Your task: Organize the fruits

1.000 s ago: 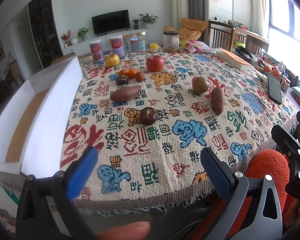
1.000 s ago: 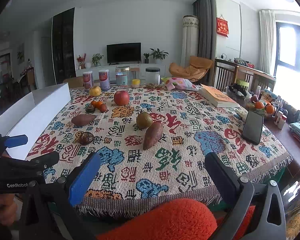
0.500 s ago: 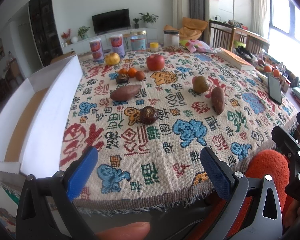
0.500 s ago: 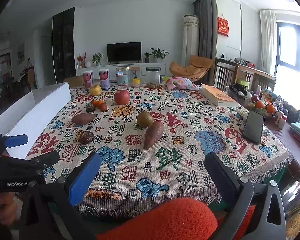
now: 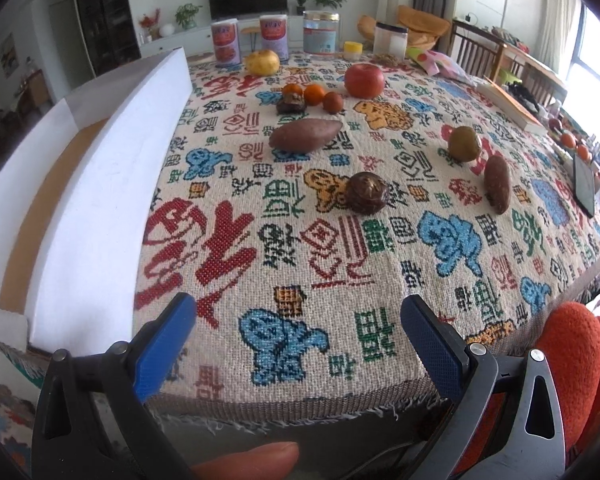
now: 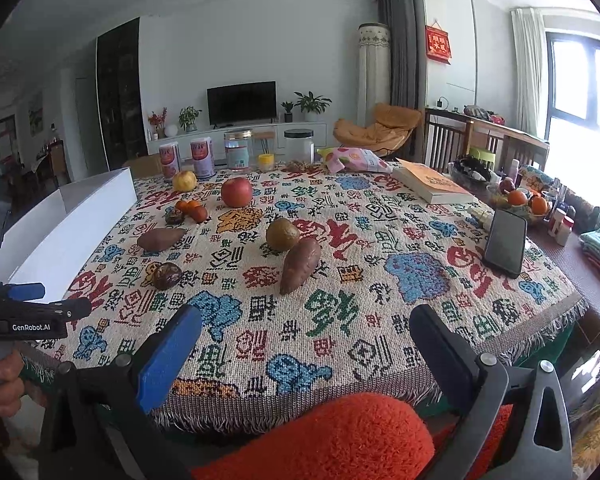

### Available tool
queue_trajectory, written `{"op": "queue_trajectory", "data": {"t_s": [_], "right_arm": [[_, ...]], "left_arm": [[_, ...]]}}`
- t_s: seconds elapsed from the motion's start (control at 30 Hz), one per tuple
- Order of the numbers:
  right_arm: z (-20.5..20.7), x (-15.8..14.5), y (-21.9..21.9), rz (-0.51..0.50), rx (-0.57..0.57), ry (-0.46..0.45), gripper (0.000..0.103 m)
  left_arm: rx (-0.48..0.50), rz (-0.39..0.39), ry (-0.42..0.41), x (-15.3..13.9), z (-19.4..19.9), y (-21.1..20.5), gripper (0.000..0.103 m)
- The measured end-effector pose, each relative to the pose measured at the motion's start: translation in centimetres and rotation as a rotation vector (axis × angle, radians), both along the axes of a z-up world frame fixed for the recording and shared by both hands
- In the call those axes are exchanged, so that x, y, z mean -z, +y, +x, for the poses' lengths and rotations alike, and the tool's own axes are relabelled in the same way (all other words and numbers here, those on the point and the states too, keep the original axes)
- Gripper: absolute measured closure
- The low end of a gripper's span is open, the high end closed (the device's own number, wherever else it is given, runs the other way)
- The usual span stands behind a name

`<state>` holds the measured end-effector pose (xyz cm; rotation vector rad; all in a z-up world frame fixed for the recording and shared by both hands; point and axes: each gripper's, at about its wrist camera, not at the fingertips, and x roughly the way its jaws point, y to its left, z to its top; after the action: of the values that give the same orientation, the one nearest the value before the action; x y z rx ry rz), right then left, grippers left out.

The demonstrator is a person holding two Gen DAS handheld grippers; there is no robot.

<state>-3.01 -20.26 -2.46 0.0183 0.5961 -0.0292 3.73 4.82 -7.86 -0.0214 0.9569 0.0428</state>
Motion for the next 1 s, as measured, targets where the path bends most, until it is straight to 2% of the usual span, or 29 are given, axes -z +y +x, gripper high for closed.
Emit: {"op": "queue_trajectory", "data": {"t_s": [0.17, 0.3, 0.43, 0.6, 0.67, 0.77, 0.87, 0.93, 1.0], "right_arm": [[-0.1, 0.3, 0.4, -0.018, -0.011, 0.005, 0.000], [0.2, 0.7, 0.1, -0.009, -0.003, 0.027, 0.000], [0.3, 0.9, -0.1, -0.004, 0.003, 0.031, 0.000], [0.6, 1.3, -0.3, 0.014, -0.003, 0.043, 0.000], [0.7, 1.4, -0.3, 0.020, -0.007, 0.049, 0.000], [0.5, 1.2, -0.3, 0.017, -0.009, 0.040, 0.000], [0.2, 1.0, -0.5, 0.010, -0.004, 0.024, 0.000], [0.2, 0.9, -0.8, 0.019, 0.000, 0.023, 0.000], [0.4, 1.0, -1.0, 0.034, 0.002, 0.031, 0.000]], "left_arm": [[0.056, 0.015, 0.032, 2.3, 2.9, -1.6, 0.001], [0.065, 0.003, 0.105, 4.6, 5.0, -1.6, 0.001], [0.068, -0.016, 0.092, 4.8, 4.9, -1.4, 0.000], [0.052, -0.020, 0.030, 4.9, 4.9, -1.3, 0.000], [0.061, -0.023, 0.045, 4.8, 5.2, -1.2, 0.000], [0.068, -0.066, 0.102, 4.0, 6.3, -0.4, 0.002], [0.068, -0.139, 0.015, 1.1, 7.6, 1.1, 0.002], [0.075, -0.130, -0.033, -1.2, 9.5, 1.6, 0.001], [0.123, -0.086, -0.034, -2.7, 12.4, 1.3, 0.001]]}}
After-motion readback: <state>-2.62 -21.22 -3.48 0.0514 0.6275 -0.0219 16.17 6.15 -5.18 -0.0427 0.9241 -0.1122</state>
